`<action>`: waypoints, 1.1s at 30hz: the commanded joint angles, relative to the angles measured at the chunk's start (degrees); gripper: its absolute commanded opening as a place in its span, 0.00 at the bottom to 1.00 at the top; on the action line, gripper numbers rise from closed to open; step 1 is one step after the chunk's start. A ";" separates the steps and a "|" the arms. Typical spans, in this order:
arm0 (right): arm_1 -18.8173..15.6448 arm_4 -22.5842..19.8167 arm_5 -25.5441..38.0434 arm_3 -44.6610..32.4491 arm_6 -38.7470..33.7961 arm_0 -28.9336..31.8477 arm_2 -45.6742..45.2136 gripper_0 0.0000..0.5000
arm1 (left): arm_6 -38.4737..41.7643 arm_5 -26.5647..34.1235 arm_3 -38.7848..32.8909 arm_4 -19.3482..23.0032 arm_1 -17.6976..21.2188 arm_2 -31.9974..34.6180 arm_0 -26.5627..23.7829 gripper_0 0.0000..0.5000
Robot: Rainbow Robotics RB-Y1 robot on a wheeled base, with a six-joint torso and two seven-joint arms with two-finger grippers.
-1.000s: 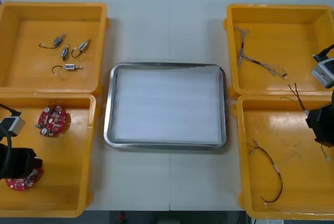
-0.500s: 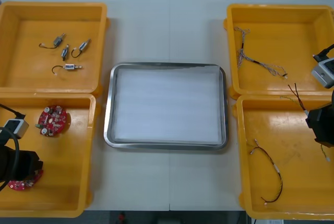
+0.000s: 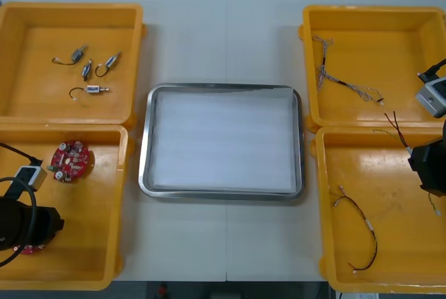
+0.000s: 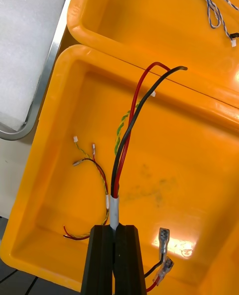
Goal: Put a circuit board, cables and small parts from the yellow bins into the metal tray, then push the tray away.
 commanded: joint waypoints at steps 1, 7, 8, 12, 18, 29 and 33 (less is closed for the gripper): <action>-0.34 0.00 0.21 -1.79 0.50 -0.51 0.38 0.00 | -8.32 -0.53 -0.32 -0.99 2.42 -1.15 1.81 1.00; -0.34 0.00 0.21 -1.79 0.50 -0.51 0.47 0.00 | -8.76 -1.06 -0.32 -2.49 2.59 -2.03 1.99 1.00; -0.42 0.09 0.21 -1.79 0.50 -0.51 0.38 0.00 | -8.67 -1.06 -0.32 -2.58 2.59 -2.03 1.99 1.00; -0.42 0.00 0.21 -1.79 0.50 -0.60 0.47 0.00 | -8.76 -1.15 -0.32 -2.66 2.51 -2.12 2.08 1.00; -0.34 0.00 0.21 -1.79 0.41 -0.51 0.38 0.00 | -8.76 -1.59 -0.32 -2.58 2.68 -2.21 2.69 0.00; -0.42 -0.17 0.21 -1.79 0.24 -0.60 0.47 0.00 | -8.59 -2.47 -0.32 -2.05 3.56 -2.21 2.60 0.00; -0.42 -0.17 0.21 -1.79 0.15 -0.51 0.47 0.00 | -8.41 -1.59 -0.49 -1.61 3.56 -2.03 1.29 0.00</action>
